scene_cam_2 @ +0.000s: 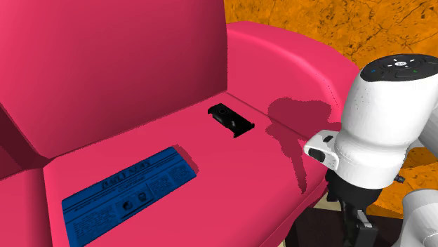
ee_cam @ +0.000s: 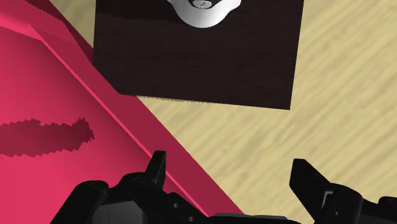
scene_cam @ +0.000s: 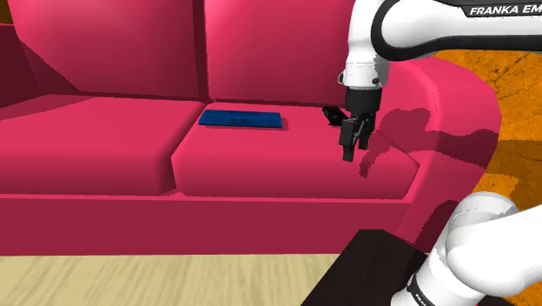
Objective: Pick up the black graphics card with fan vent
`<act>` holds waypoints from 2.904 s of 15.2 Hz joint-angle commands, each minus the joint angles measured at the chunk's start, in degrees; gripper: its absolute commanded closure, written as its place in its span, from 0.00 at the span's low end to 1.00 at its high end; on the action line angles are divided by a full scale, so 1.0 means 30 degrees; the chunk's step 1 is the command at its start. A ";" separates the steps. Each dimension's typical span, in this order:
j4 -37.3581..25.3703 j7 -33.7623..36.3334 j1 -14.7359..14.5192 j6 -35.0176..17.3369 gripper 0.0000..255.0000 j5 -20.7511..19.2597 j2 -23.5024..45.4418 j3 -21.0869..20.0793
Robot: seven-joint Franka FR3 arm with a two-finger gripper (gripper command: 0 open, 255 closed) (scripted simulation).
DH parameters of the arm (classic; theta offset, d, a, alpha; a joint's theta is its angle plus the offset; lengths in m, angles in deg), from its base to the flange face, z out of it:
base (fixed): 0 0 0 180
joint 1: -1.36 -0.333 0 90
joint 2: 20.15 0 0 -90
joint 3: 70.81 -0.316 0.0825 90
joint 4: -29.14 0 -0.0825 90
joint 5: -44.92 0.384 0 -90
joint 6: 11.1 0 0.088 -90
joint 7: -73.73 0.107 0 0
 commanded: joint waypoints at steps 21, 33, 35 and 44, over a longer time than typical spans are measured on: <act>-0.5873 -1.6702 -0.0449 -0.4547 0.00 -0.3529 0.8210 0.8746; -1.5100 -2.6778 0.0428 -0.4406 0.00 0.1237 1.7564 1.1379; -1.4560 -2.6789 0.0431 -0.4928 0.00 0.1226 1.7537 1.1324; -1.3218 -2.6869 0.0382 -0.6326 1.00 0.1292 1.7608 1.1278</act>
